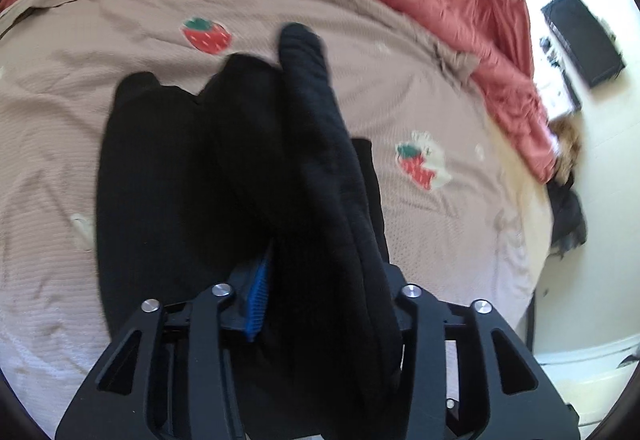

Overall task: Fold small clothes
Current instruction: 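Lift the sweatshirt edge with both tools and fold it over in half, then open both tools and release the folded sweatshirt on the bed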

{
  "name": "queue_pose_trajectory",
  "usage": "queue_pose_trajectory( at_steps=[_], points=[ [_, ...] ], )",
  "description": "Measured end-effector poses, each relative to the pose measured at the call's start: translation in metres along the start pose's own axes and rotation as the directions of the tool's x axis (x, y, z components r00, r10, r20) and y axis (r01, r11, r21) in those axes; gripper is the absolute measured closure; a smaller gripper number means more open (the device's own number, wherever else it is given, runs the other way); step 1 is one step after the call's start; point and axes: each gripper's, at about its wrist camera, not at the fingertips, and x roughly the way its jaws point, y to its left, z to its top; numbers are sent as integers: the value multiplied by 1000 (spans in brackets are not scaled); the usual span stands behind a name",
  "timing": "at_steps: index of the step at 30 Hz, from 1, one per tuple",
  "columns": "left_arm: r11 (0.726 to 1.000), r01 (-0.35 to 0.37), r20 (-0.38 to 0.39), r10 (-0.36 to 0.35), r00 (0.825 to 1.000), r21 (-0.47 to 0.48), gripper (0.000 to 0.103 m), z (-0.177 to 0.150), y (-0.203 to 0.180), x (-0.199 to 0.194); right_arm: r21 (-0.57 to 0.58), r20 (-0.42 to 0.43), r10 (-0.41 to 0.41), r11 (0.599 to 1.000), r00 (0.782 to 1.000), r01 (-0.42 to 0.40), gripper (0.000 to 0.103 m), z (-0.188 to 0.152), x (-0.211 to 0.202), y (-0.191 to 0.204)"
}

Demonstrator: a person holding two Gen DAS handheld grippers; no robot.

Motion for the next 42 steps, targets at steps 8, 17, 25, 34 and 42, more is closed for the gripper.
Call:
queue_pose_trajectory(
  at_steps=[8, 17, 25, 34, 42],
  points=[
    [998, 68, 131, -68, 989, 12, 50, 4, 2, -47, 229, -113, 70, 973, 991, -42, 94, -12, 21, -28],
    [991, -131, 186, 133, 973, -27, 50, -34, 63, -69, 479, -54, -7, 877, 999, 32, 74, -22, -15, -58],
    [945, -317, 169, 300, 939, 84, 49, -58, 55, -27, 305, 122, -87, 951, 989, 46, 45, 14, -43, -63],
    [937, -323, 213, 291, 933, 133, 50, -66, 53, -37, 344, -17, 108, 934, 994, -95, 45, 40, 24, -92],
    [930, -334, 239, 293, 926, 154, 47, -75, 41, -43, 286, -112, 140, 953, 984, -103, 45, 58, 74, -95]
  ],
)
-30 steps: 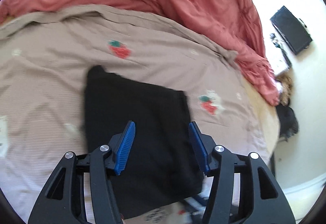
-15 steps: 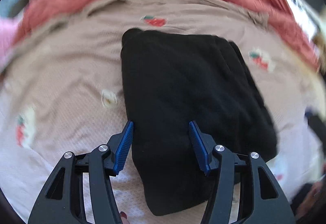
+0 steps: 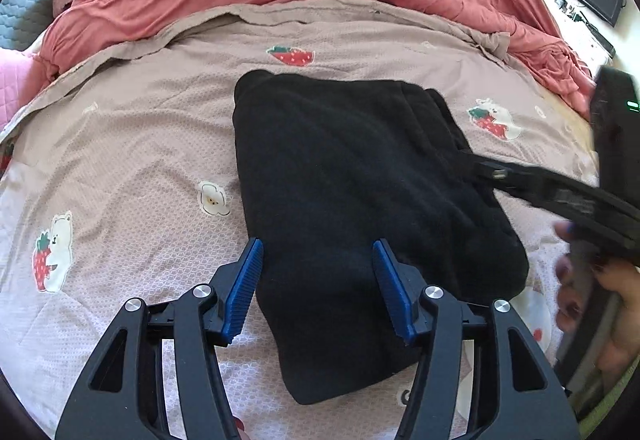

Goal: Fold small clothes

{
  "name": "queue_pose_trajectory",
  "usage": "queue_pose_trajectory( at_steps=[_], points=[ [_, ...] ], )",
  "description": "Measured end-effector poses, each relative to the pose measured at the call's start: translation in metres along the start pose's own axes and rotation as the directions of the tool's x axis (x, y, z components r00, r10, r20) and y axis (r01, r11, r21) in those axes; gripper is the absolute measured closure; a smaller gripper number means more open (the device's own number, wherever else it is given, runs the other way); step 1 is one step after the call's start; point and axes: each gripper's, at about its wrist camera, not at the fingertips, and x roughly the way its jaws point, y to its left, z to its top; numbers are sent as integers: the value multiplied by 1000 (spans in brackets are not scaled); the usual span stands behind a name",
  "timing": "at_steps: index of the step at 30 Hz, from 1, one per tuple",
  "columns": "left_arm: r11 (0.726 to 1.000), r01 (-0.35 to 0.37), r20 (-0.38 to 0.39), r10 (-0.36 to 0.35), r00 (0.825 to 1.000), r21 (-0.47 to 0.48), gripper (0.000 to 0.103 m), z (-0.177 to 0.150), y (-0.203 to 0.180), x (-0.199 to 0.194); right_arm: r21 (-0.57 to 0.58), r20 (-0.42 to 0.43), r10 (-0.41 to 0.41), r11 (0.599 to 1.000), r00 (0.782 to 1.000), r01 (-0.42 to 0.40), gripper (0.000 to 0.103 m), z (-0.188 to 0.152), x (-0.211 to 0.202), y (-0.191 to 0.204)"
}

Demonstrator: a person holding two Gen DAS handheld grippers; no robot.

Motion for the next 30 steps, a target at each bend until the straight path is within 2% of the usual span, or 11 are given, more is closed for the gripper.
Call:
queue_pose_trajectory(
  at_steps=[3, 6, 7, 14, 15, 18, 19, 25, 30],
  points=[
    [1000, -11, 9, 11, 1000, 13, 38, 1, -4, -3, -26, -13, 14, 1000, 1000, -14, 45, 2, 7, 2],
    [1000, -12, 7, 12, 1000, 18, 38, 3, -6, -3, -68, -19, 23, 997, 1000, -24, 62, 2, 9, 10],
    [1000, -8, 8, 8, 1000, 15, 38, 3, -6, -3, -80, -17, 24, 996, 1000, -25, 63, 2, 9, 13],
    [1000, -12, -3, 12, 1000, 7, 38, 1, -9, 3, -117, -21, 8, 993, 1000, -11, 57, -1, 16, 17],
    [1000, -14, -4, 14, 1000, 7, 38, 1, -9, 3, -127, -22, 3, 992, 1000, -6, 60, -1, 16, 18],
    [1000, -17, -6, 17, 1000, 3, 38, 0, -9, 3, -156, -18, 0, 988, 1000, -3, 83, 0, 13, 23],
    [1000, -17, -5, 17, 1000, -1, 38, -1, -9, 1, -159, -12, 6, 987, 1000, -7, 86, 1, 11, 24],
    [1000, -4, 27, 4, 1000, -11, 38, 1, -8, -15, -213, 56, 34, 977, 998, -22, 90, 11, -19, 42],
    [1000, 9, 37, -8, 999, -26, 38, 6, -5, -18, -222, 65, -30, 974, 997, 43, 89, 15, -30, 33]
  ],
)
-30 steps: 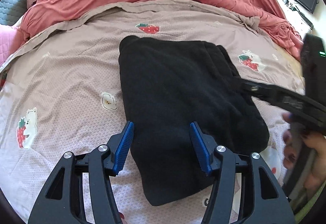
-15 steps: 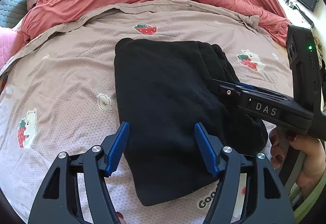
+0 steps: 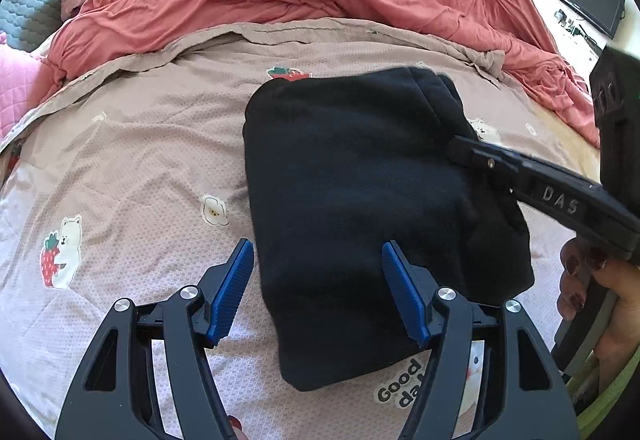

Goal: Fold small clothes

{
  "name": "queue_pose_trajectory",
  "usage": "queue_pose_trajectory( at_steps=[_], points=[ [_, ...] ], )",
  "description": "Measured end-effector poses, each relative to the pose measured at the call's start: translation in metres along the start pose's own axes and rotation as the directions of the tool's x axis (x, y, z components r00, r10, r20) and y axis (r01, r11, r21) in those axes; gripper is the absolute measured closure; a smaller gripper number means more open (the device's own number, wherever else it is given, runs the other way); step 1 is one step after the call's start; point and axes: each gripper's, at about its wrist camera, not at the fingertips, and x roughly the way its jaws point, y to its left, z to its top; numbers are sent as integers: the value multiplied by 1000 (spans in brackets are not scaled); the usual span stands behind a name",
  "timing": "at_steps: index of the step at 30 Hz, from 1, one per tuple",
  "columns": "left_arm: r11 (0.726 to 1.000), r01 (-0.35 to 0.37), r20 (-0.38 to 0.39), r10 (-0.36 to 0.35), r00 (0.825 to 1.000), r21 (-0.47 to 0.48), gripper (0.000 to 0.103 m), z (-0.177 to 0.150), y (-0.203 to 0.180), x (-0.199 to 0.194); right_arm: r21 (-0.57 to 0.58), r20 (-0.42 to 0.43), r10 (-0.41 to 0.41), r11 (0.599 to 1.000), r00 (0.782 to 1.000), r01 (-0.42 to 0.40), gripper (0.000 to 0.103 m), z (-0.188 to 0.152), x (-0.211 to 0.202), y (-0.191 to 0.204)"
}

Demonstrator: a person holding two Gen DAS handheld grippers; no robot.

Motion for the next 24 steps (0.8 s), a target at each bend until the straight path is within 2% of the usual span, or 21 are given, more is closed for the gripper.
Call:
queue_pose_trajectory(
  at_steps=[4, 7, 9, 12, 16, 19, 24],
  points=[
    [1000, -2, -27, 2, 1000, 3, 38, -2, -2, 12, 64, -87, -22, 998, 996, 27, 88, -12, 25, -17],
    [1000, 2, -48, -2, 999, 1, 38, -6, -1, 22, 78, -105, -27, 996, 994, 35, 84, -15, 30, -21],
    [1000, -4, -50, 4, 999, -5, 30, -9, 0, 26, 82, -113, -38, 996, 993, 47, 78, -16, 30, -23],
    [1000, 2, -43, -3, 999, -27, 29, -11, 5, 25, 94, -106, -50, 994, 993, 60, 65, -15, 22, -26],
    [999, 9, -31, -11, 999, -43, 30, -13, 11, 18, 136, -60, -53, 989, 997, 61, 60, -10, -1, -35],
    [999, 18, -46, -20, 999, -42, 30, -15, 12, 21, 167, -57, -20, 985, 998, 30, 54, -15, -17, -42],
    [997, 41, -62, -45, 997, -67, 28, -22, 15, 29, 233, -113, 115, 969, 987, -86, 53, -35, -16, -41]
  ],
)
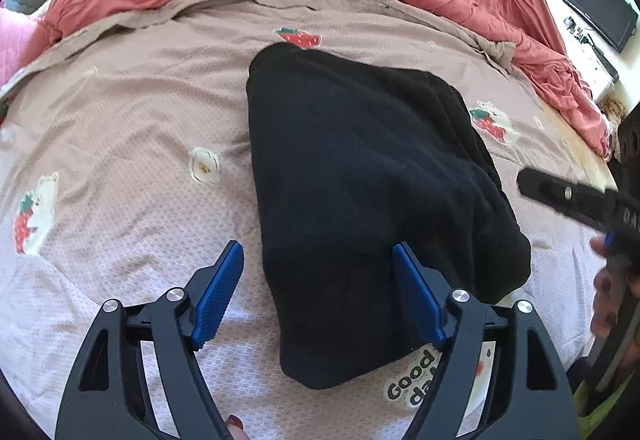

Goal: Fold small clothes

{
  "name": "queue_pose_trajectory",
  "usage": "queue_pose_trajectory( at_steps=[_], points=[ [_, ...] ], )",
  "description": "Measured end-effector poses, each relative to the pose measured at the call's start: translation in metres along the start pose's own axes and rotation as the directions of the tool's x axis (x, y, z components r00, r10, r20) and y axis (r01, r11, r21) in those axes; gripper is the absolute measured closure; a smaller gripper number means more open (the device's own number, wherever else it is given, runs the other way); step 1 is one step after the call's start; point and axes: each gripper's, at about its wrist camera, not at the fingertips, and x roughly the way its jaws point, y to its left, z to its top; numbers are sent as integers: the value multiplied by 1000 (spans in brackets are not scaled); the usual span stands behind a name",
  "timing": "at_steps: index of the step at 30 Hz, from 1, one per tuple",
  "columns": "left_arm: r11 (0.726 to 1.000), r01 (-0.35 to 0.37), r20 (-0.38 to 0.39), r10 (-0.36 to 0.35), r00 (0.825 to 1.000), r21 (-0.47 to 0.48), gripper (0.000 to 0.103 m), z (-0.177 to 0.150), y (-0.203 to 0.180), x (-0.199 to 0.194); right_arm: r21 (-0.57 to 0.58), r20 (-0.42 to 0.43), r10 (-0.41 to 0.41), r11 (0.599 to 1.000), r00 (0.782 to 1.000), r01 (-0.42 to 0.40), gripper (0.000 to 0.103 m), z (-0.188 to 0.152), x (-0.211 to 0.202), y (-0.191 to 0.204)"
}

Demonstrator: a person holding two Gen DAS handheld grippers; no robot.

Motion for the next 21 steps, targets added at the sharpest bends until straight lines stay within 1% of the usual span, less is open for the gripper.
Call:
queue_pose_trajectory(
  at_steps=[2, 5, 6, 7, 8, 10, 12, 13, 14, 15, 16, 18, 19, 20, 21],
  points=[
    [1000, 4, -4, -4, 1000, 7, 27, -2, -2, 2, -3, -29, 9, 1000, 1000, -9, 53, -3, 9, 3],
    [1000, -1, -10, 1, 1000, 16, 27, -3, -4, 5, -6, -62, -24, 1000, 998, 24, 53, -9, 24, 3],
    [1000, -1, -12, 1, 1000, 15, 27, -3, -4, 6, 0, -60, -17, 1000, 998, 17, 62, -10, 25, 3],
    [1000, 5, -15, -5, 1000, 12, 27, -3, -5, 7, 4, -58, 25, 1000, 998, -25, 94, -10, 26, 4],
    [1000, 17, -18, -16, 1000, 14, 27, -2, -7, 8, -4, -56, 44, 999, 997, -45, 95, -10, 25, 6],
    [999, 9, -21, -8, 1000, 31, 27, -1, -12, 9, -77, -29, 8, 997, 1000, -10, 97, -9, 16, 21],
    [1000, 14, -20, -13, 1000, 27, 27, 0, -13, 6, -86, 11, 6, 996, 1000, -5, 98, -6, 6, 25],
    [999, 32, -18, -32, 999, 11, 27, 2, -12, 3, -84, 31, 6, 996, 1000, -3, 98, -3, 0, 25],
    [999, 46, -14, -45, 999, 2, 26, 2, -11, 1, -89, 48, -5, 996, 999, 9, 99, -1, -7, 24],
    [999, 54, -9, -54, 999, 1, 26, 2, -12, -1, -106, 55, -34, 994, 998, 40, 99, 1, -9, 24],
    [999, 46, -5, -46, 999, 19, 26, 2, -15, -2, -116, 54, -73, 990, 996, 79, 100, 1, -9, 22],
    [999, 8, -12, -8, 1000, 51, 25, -1, -20, 2, -108, 15, -131, 985, 991, 132, 100, 0, 1, 12],
    [999, -4, -22, 5, 1000, 54, 25, -2, -20, 6, -94, -20, -137, 986, 990, 134, 100, -3, 9, 5],
    [999, -5, -37, 7, 999, 42, 25, -5, -18, 11, -70, -57, -150, 987, 987, 146, 100, -7, 19, -2],
    [1000, 5, -42, -4, 999, 28, 23, -6, -16, 13, -60, -77, -157, 986, 985, 153, 99, -9, 25, -7]
  ],
)
